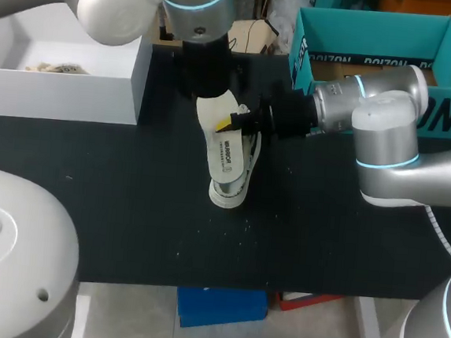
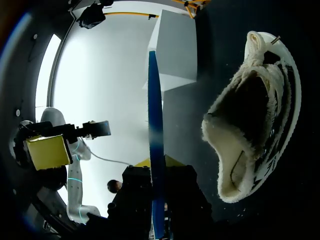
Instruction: Take the shoe out of the shoebox, open the shoe tongue, remove and reinsert the insole, then place the shoe into the shoebox
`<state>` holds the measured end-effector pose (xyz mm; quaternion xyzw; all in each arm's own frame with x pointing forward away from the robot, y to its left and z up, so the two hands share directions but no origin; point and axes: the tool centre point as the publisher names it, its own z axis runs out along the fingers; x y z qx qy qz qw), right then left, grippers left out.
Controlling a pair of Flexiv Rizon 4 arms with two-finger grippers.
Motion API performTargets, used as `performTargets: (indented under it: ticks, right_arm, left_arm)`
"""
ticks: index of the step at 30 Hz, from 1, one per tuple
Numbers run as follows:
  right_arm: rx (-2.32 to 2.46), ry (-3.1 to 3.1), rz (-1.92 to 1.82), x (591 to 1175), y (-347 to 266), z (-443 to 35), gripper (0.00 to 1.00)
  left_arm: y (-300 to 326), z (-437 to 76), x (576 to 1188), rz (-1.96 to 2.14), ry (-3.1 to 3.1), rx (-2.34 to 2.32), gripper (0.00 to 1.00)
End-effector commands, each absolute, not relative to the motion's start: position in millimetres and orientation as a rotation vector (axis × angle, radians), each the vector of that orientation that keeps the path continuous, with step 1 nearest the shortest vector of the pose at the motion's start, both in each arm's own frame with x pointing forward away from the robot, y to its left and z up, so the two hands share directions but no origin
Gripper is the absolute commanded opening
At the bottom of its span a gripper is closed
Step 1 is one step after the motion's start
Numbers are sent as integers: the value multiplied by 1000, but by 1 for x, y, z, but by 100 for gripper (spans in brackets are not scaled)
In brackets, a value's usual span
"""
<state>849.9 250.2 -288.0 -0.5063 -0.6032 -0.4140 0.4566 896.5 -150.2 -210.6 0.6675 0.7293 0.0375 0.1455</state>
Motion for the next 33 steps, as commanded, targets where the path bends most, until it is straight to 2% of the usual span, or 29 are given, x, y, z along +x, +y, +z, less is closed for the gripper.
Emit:
performTargets:
  ticks: [1, 22, 33]
  right_arm:
    - [-1250, -1487, -1021, 849, 251, -288, 0]
    - [-1250, -1487, -1021, 849, 251, -288, 0]
    - [-1250, -1487, -1021, 849, 251, -288, 0]
  left_arm:
    - [-145, -213, 914, 86, 2089, 1925, 100]
    - [-138, -227, 968, 49, 2122, 1907, 100]
    - [-138, -230, 977, 40, 2137, 1896, 100]
